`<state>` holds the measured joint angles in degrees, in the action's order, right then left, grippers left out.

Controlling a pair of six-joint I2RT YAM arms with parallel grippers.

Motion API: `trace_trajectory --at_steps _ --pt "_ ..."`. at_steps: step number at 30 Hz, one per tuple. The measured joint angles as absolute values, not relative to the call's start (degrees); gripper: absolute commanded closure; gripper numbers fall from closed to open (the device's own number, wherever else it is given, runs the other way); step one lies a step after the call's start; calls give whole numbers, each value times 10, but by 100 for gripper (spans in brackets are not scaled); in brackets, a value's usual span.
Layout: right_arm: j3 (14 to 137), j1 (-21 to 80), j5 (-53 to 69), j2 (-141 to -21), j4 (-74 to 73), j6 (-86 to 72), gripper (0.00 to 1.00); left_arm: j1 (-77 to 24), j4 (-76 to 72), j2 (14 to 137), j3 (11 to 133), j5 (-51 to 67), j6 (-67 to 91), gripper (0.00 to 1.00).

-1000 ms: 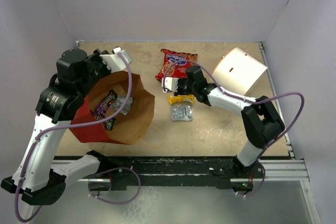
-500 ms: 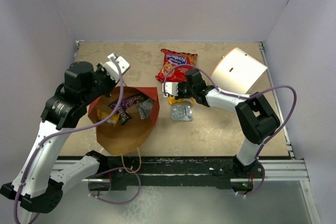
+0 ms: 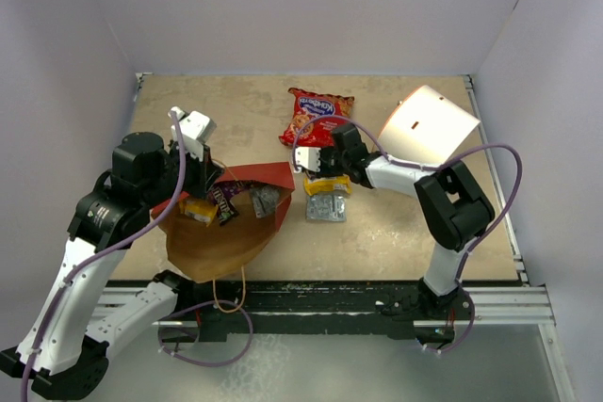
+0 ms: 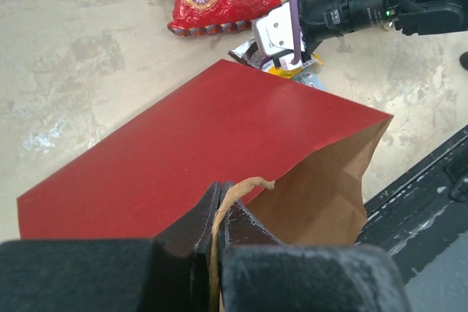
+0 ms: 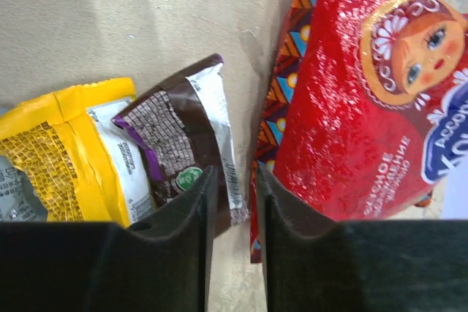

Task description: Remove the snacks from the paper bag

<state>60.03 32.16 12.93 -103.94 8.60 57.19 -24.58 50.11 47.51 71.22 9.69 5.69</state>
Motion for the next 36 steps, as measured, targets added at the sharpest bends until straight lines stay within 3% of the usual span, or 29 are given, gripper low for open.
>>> trace_trajectory --at_steps 5,12,22,29,36 --pt "592 322 100 -980 80 517 52 -246 519 463 712 95 102 100" --pt "575 353 81 -794 75 401 49 -247 525 442 712 79 174 100" --pt "495 648 69 -588 89 219 49 -248 551 443 712 91 226 100" --pt "509 831 0 -694 172 164 48 -248 549 462 718 120 230 100" --pt "575 878 -117 -923 270 159 44 -248 545 481 734 149 243 100"
